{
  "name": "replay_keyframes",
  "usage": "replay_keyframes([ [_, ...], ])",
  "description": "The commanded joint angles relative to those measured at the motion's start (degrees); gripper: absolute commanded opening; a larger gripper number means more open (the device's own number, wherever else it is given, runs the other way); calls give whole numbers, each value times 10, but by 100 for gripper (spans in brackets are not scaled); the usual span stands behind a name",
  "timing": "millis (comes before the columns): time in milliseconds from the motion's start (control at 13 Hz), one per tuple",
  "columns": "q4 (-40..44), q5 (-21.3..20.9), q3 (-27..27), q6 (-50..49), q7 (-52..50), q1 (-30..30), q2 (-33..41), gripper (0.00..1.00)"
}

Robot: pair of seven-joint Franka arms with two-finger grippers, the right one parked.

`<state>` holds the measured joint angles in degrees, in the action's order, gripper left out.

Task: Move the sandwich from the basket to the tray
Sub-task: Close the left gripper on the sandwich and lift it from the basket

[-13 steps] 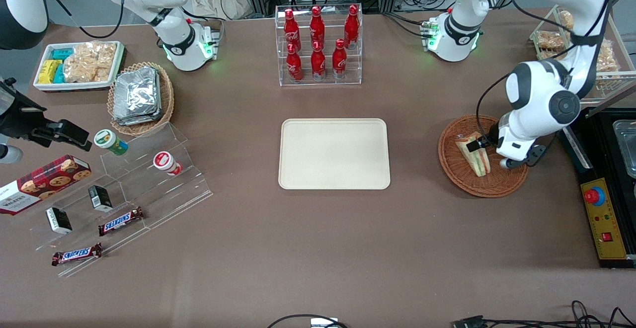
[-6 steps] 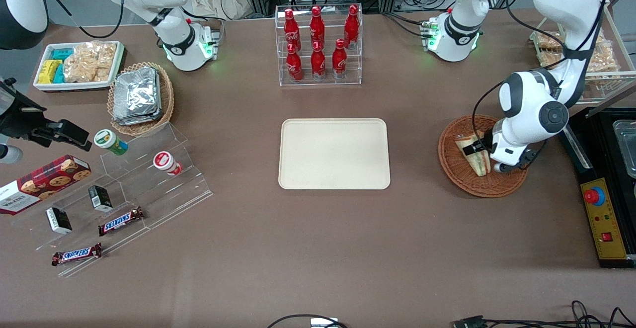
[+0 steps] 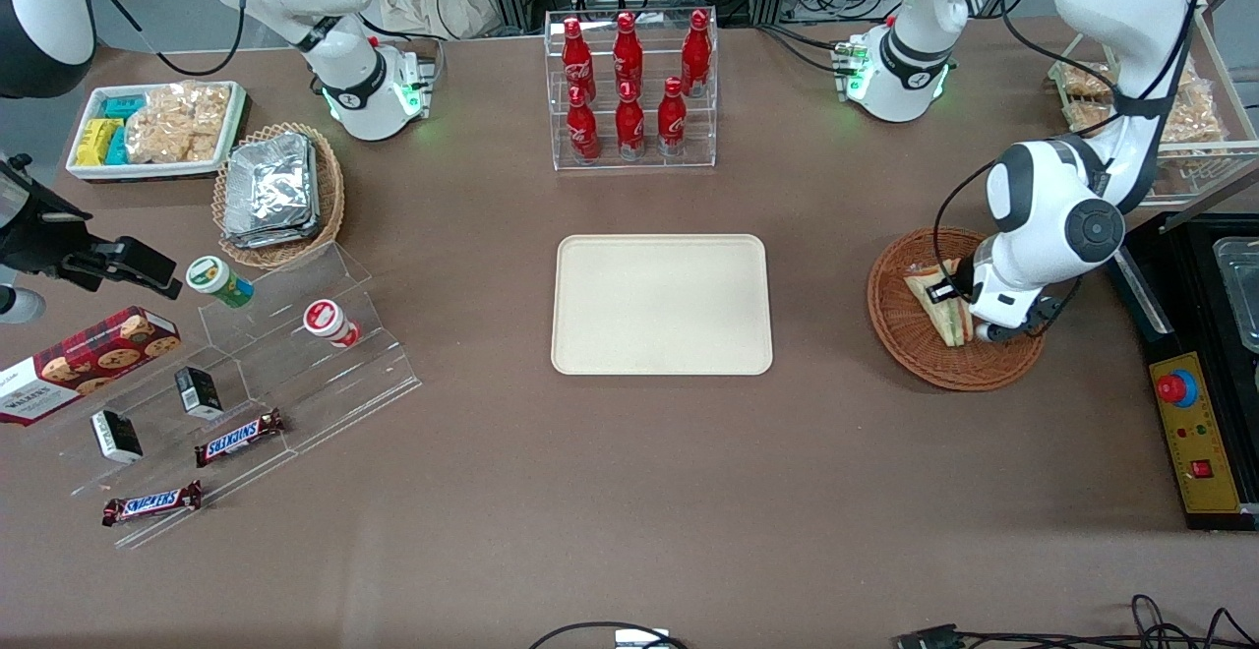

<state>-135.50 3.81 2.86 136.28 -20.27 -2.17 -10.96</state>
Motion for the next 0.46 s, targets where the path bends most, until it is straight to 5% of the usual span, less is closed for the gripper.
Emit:
replay_keyframes([
  [0, 35, 0, 0, -72, 1, 2, 37, 15],
  [385, 276, -3, -2, -436, 12, -3, 84, 15],
])
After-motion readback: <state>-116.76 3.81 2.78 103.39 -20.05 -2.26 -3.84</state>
